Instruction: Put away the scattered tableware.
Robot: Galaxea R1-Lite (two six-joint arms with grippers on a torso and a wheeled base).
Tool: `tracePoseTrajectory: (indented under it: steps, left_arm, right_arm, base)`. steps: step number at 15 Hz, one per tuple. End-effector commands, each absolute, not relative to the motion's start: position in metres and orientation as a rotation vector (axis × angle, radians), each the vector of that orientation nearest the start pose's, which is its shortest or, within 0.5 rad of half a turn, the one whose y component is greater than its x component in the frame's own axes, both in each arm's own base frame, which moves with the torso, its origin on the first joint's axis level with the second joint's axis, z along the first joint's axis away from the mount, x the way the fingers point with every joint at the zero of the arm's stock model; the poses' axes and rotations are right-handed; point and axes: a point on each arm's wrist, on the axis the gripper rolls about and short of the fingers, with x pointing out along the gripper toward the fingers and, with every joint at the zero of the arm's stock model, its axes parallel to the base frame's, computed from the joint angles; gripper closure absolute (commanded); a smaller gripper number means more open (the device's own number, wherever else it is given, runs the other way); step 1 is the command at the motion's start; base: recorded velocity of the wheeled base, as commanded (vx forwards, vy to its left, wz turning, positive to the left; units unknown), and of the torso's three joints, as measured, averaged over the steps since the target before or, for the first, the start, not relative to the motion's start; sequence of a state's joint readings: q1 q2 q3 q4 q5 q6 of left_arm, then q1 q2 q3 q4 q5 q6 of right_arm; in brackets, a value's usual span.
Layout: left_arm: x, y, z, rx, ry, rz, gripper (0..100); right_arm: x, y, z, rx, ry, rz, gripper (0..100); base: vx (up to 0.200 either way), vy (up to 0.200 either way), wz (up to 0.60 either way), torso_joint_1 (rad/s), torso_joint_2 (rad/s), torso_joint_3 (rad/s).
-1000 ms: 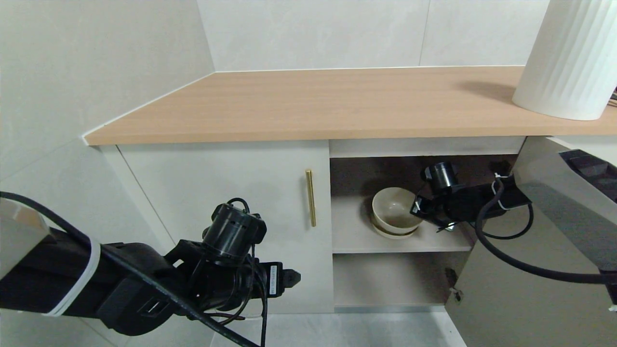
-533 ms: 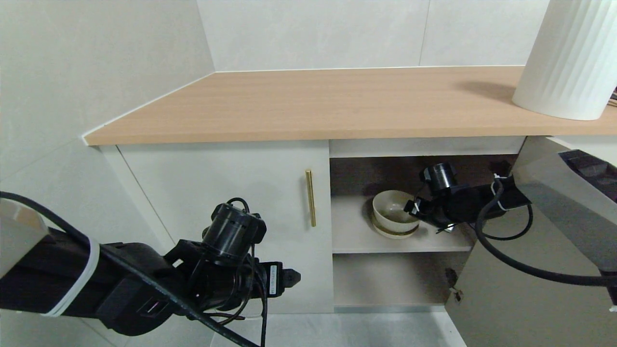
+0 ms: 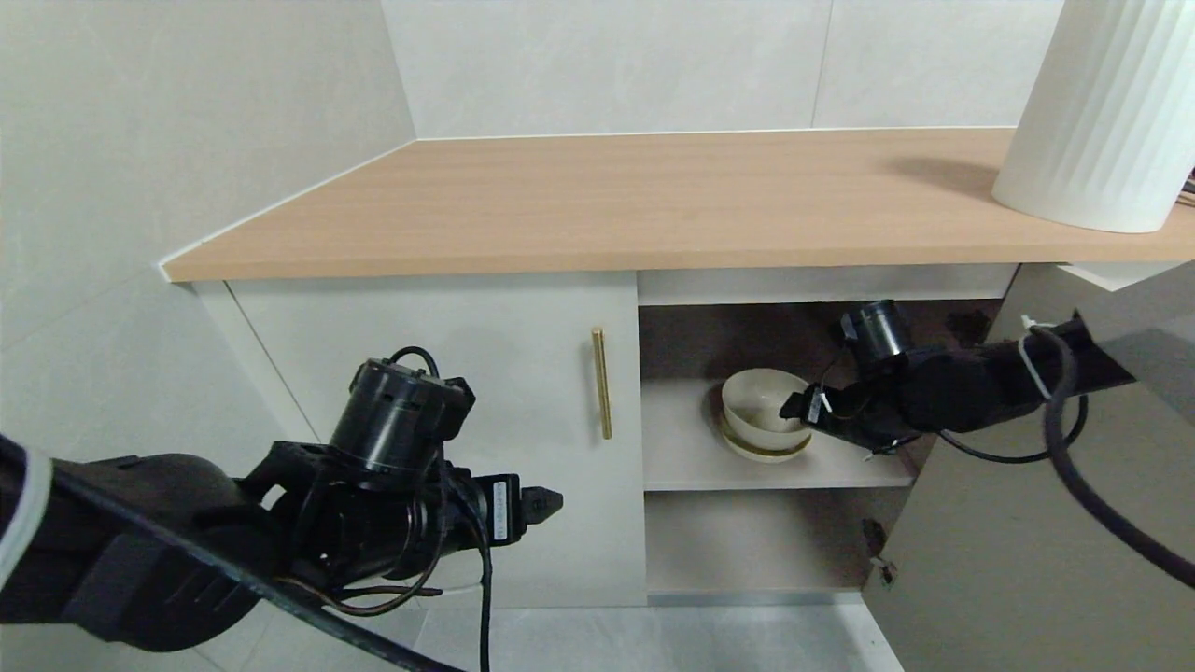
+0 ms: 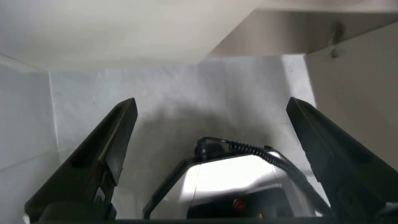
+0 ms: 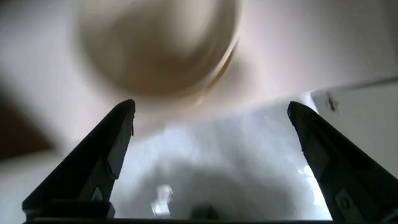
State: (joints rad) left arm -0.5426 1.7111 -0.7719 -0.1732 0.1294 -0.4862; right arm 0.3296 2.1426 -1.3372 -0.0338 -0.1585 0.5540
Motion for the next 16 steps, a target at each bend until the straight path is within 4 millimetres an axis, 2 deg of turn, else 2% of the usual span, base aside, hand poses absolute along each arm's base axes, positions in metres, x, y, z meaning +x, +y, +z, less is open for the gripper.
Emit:
tracePoseTrajectory:
  steps: [1,2,3,5,6,7,8,10,13,16]
  left_arm:
    - [0.217,-0.122,0.166,-0.219,0.716,-0.223,0]
    - [0.212,-0.119,0.17,-0.219,0.711,-0.227,0]
    - [0.202,-0.113,0.181,-0.225,0.692,-0.233,0]
    - [0.193,-0.103,0.187,-0.227,0.686,-0.217,0]
    - [0.191,-0.098,0.185,-0.232,0.688,-0.198,0]
    - [0.19,-0.097,0.185,-0.232,0.688,-0.196,0]
    - [0.186,-0.095,0.184,-0.23,0.689,-0.197,0]
    - [0.189,-0.096,0.182,-0.228,0.695,-0.195,0]
    - [0.197,-0.1,0.172,-0.214,0.737,-0.183,0]
    - [0.199,-0.101,0.169,-0.211,0.747,-0.179,0]
  right_arm:
    - [0.321,0.132,0.169,0.277,0.705,0.134,0]
    - [0.312,0.132,0.176,0.26,0.692,0.159,0]
    - [0.292,0.13,0.188,0.238,0.681,0.19,0]
    - [0.259,0.126,0.2,0.216,0.725,0.214,0]
    - [0.249,0.123,0.201,0.207,0.751,0.213,0]
    - [0.246,0.122,0.202,0.205,0.754,0.214,0]
    - [0.227,0.113,0.201,0.201,0.766,0.215,0]
    - [0.204,0.115,0.198,0.175,0.776,0.261,0]
    - [0.192,0.114,0.2,0.163,0.765,0.28,0]
    - [0.189,0.113,0.201,0.147,0.758,0.29,0]
  base:
    - [0.0,0.0,0.0,0.0,0.0,0.0]
    - [0.0,0.0,0.0,0.0,0.0,0.0]
    - [0.0,0.0,0.0,0.0,0.0,0.0]
    - [0.0,0.0,0.0,0.0,0.0,0.0]
    - [0.0,0.0,0.0,0.0,0.0,0.0]
    - [0.0,0.0,0.0,0.0,0.0,0.0]
    - [0.0,0.0,0.0,0.0,0.0,0.0]
    - [0.0,0.0,0.0,0.0,0.0,0.0]
    - [0.0,0.0,0.0,0.0,0.0,0.0]
    - [-0.2,0.0,0.0,0.004,0.0,-0.001]
